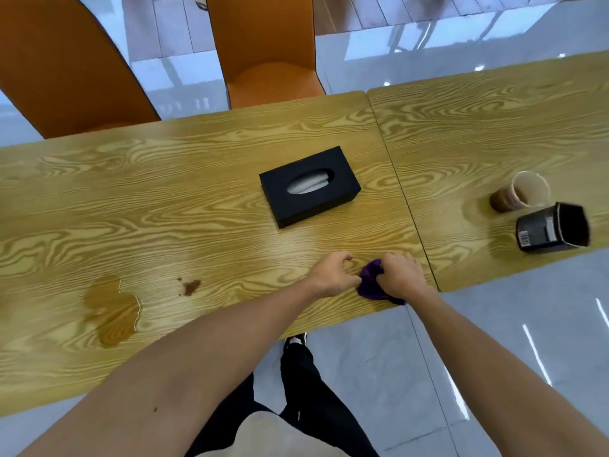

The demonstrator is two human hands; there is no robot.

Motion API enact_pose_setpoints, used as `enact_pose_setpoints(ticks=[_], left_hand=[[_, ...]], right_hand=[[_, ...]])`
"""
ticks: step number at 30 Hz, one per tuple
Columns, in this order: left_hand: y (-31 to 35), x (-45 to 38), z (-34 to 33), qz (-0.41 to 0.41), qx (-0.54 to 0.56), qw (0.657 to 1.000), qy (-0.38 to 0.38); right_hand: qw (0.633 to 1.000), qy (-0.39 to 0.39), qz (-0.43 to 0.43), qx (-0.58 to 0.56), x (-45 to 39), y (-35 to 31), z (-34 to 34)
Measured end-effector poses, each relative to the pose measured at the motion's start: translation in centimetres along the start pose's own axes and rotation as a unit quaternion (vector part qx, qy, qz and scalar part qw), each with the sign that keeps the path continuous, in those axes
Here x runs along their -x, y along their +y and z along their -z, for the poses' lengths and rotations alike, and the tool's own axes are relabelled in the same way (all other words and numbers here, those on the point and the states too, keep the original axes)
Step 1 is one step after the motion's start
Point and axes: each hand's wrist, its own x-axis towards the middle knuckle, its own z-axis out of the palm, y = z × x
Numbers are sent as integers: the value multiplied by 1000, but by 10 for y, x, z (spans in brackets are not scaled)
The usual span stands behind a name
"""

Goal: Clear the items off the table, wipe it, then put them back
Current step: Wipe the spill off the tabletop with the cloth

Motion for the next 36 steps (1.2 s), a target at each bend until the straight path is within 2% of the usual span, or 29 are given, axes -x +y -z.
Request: enact_pose_setpoints(ticks=[2,4,7,12,15,18,20,26,30,33,36], left_hand=[[-6,5,5,5,11,1000,-1],[-13,12,14,4,29,1000,-1],[-28,24,31,1,59,998,-12],[-53,52,60,-29,126,992,-5],[-62,79,85,-58,179,982,16],[-74,111,121,-58,232,971,5],[-87,134,143,-57,254,966,13],[-140,199,195,-21,308,945,107],[-176,230,215,59,383,903,184],[-210,252,234,69,369,889,261],[-240,274,254,56,399,867,292]], right_hand=[[999,-9,50,-17,0,-8,9],[991,-48,82,-90,0,-22,22],[959,-107,129,-228,6,-52,47],[913,-152,165,-340,30,-107,99],[896,-178,196,-357,40,-140,122],[890,-192,217,-351,46,-175,146],[893,-188,227,-341,46,-198,156],[921,-164,242,-259,51,-273,155],[916,-94,288,-262,64,-326,132],[895,-76,335,-283,75,-356,121],[862,-73,357,-352,89,-379,118]])
